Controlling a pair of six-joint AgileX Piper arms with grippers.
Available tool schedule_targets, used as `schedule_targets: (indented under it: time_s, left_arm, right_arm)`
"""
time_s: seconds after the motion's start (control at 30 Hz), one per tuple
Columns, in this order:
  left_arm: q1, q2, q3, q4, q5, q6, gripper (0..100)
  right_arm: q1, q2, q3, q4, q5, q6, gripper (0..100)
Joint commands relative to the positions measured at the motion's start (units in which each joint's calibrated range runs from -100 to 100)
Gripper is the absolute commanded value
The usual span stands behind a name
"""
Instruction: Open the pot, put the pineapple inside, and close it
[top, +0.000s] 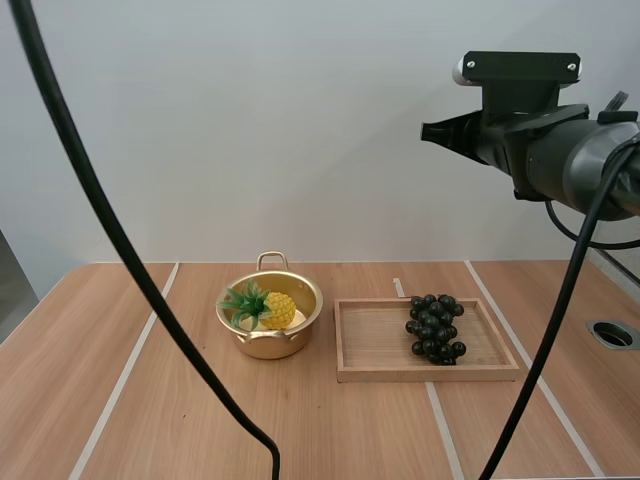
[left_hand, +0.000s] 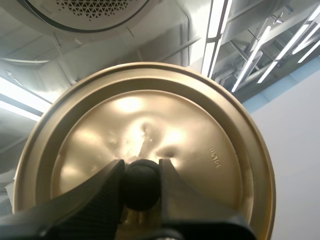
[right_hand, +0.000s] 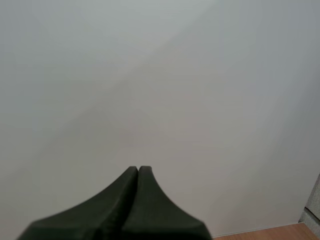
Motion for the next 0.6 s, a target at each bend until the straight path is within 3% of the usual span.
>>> schedule_targets:
  time_s: [0.0,0.57]
  left_arm:
    - [-0.01,0.83,-0.26,0.83,1.8,-0.61,0]
    - [-0.01,1.74,-0.12,2.09,13.54,-0.61,0]
  right_arm:
    - [-0.14,-0.84,0.36,-0.8,-0.53,-0.07,0]
    - [-0.14,-0.99,0.36,-0.8,-0.53,-0.07,0]
